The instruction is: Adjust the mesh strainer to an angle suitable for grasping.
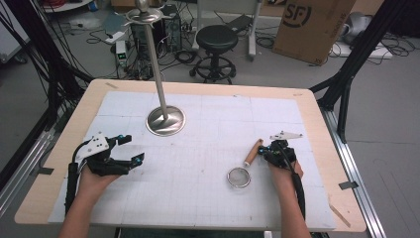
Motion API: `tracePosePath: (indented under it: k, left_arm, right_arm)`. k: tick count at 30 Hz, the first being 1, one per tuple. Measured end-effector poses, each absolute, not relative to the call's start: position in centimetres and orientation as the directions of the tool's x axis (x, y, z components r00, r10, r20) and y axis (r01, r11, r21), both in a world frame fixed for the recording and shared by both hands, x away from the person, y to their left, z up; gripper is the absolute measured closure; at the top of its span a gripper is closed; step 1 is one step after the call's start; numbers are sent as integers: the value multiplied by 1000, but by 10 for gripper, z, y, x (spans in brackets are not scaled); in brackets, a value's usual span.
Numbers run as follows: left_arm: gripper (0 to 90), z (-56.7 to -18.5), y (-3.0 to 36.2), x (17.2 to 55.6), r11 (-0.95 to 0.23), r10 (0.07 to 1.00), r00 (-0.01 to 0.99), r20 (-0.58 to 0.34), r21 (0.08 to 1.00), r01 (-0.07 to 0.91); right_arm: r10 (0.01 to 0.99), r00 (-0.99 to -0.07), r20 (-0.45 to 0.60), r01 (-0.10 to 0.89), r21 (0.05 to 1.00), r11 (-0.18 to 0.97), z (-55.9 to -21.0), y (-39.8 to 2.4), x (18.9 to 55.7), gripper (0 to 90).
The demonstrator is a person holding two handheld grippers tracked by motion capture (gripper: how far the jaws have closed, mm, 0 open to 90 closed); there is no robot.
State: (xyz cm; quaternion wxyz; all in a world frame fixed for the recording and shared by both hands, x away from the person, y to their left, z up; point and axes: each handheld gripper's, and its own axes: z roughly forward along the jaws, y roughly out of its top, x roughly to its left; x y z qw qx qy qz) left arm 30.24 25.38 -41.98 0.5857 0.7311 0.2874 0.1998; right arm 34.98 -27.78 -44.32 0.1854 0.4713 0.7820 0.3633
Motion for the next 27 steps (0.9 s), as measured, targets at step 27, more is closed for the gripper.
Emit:
tracePosePath:
  k: [27]
  left_arm:
    - [160, -419, 254, 303, -139, 649, 759, -54, 972, 187]
  right_arm:
    - [792, -609, 44, 550, 743, 382, -440, -225, 361, 893]
